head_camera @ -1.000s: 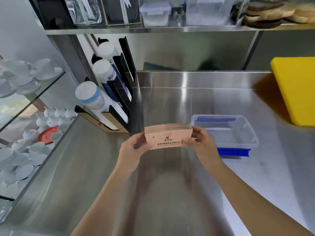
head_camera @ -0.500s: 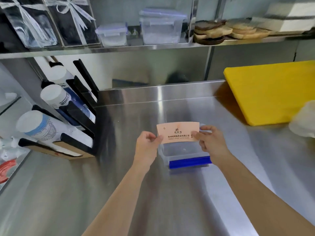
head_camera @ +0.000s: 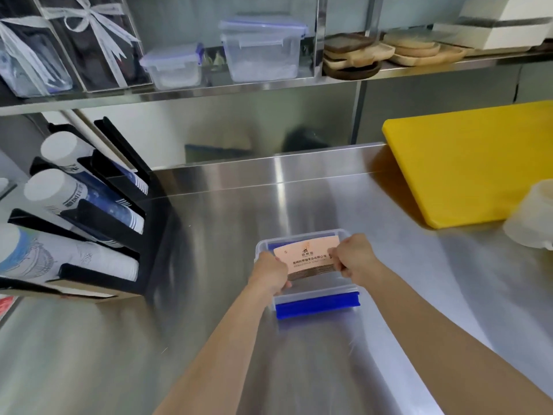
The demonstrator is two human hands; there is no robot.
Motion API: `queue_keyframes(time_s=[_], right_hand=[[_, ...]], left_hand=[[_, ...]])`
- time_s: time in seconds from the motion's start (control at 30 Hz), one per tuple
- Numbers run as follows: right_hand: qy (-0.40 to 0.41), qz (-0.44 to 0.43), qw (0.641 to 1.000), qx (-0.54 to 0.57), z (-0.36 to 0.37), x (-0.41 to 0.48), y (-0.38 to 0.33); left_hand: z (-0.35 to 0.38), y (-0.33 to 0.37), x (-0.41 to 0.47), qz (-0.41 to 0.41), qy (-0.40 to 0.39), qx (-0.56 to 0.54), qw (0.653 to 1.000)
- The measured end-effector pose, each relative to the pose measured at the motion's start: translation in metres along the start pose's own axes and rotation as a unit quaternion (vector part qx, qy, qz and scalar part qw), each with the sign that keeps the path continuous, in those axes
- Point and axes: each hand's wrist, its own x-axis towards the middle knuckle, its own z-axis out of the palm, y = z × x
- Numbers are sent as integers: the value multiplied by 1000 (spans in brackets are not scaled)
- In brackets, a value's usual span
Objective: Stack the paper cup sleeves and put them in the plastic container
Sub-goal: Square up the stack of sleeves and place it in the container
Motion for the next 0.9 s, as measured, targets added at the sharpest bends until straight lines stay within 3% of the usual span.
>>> queue_keyframes(time_s=[0.2,0.53,0.9], right_hand=[[-41,49,998,-9,8,9,7],[-68,45,991,-109,15,17,8],[-24,10,986,-163,17,29,18]], left_hand=[[4,2,7,-59,-2,3,998],[14,7,14,-44,-29,130,990],[19,6,14,-22,-1,157,987]])
